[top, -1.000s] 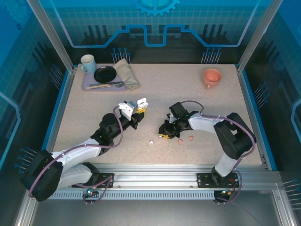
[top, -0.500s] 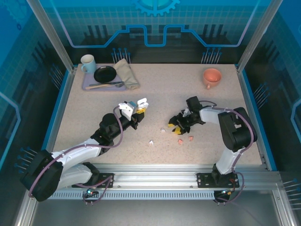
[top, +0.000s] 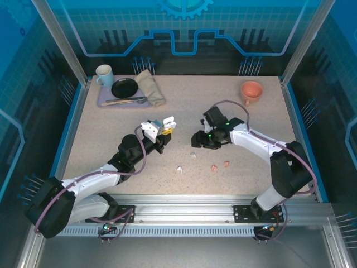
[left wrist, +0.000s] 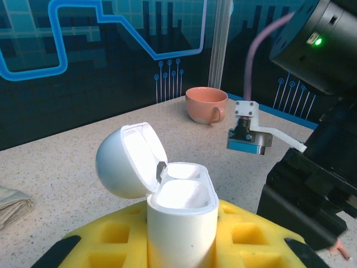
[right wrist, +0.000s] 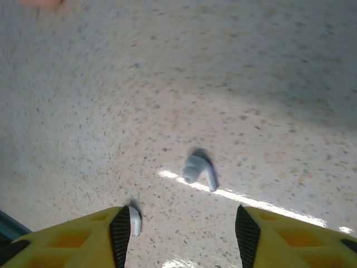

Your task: Insert wireless bluetooth earbuds into charging case

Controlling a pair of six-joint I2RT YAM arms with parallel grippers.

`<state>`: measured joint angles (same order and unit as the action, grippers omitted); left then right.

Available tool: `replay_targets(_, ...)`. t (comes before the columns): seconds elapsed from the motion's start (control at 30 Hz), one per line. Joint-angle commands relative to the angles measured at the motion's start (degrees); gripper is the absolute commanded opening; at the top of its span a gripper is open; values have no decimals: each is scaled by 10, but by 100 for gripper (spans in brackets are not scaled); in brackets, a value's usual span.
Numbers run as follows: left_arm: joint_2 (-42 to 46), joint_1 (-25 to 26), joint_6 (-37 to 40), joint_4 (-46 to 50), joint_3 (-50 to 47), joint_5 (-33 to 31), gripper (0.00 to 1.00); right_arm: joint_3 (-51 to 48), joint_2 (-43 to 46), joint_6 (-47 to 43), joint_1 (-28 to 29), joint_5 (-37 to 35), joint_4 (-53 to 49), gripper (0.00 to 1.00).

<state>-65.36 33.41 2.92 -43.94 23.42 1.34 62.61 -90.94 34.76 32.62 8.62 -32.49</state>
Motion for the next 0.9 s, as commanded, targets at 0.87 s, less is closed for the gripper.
replay_targets(0.87, 3, -6, -5, -8, 21, 11, 0, 111, -172, -116, 35, -155, -107, 57)
